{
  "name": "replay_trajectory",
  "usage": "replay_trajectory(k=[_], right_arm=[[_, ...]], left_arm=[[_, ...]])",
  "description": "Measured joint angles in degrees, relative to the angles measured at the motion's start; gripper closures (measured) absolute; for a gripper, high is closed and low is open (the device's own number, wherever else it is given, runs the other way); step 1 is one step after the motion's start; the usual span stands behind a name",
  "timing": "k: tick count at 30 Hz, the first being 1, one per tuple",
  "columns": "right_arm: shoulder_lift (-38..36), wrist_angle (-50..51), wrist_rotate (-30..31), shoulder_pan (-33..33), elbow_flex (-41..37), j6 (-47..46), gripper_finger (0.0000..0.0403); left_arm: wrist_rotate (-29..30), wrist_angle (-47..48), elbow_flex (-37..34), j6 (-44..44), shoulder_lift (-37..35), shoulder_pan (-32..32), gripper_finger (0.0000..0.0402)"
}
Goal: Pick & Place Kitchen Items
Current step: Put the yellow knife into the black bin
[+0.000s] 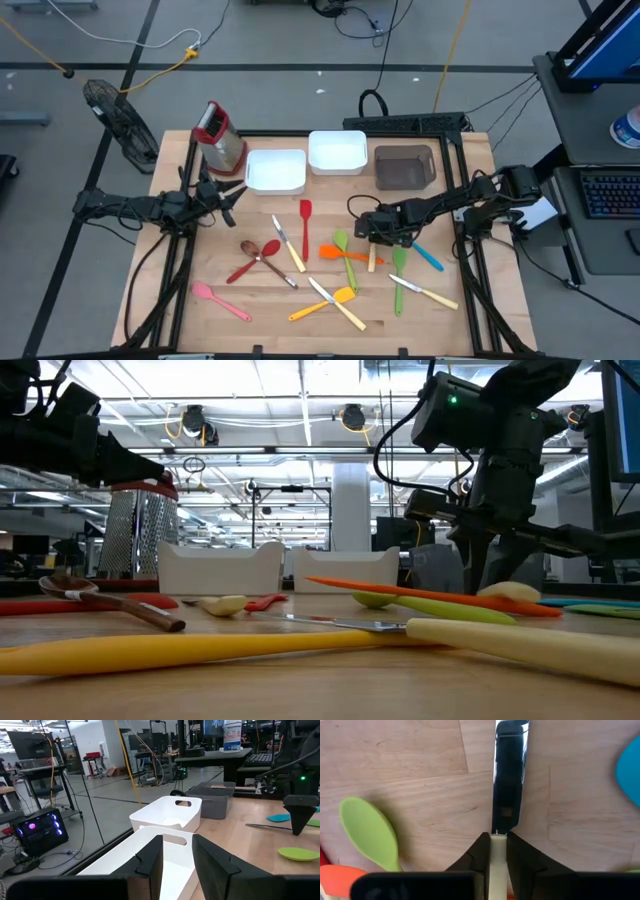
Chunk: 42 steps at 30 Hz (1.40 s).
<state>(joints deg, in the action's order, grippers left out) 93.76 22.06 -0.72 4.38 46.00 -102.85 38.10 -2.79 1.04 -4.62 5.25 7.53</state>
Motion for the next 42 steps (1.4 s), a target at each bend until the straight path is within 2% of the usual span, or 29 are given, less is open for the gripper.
replay_trajectory(k=[13, 21, 28, 34, 42], right_arm=[[-0.93, -2.67, 0.68, 0.42, 0.00, -0.44, 0.0370], [-5.79, -3.05, 2.77, 0.03, -0.33, 2.00, 0.0370], [-8.94, -9.03, 2.47, 0.14, -0.22, 6.25, 0.0370], [-11.75, -15.12, 2.35, 0.05, -0.17, 13.58, 0.0370], [-14.86, -30.69, -1.60, -0.93, -0.11, 35.93, 0.0370]], left_arm=[[0.00, 0.00, 0.00, -0.01, 0.01, 0.00, 0.0295], [-0.01, 0.00, 0.00, 0.27, -0.01, 0.00, 0.0295], [-0.02, -0.02, 0.00, 0.79, 0.00, 0.00, 0.0295], [-0.20, -0.22, 0.00, 1.07, 0.00, 0.00, 0.0295], [-0.54, -0.30, -0.02, 2.12, 0.01, 0.00, 0.0295]])
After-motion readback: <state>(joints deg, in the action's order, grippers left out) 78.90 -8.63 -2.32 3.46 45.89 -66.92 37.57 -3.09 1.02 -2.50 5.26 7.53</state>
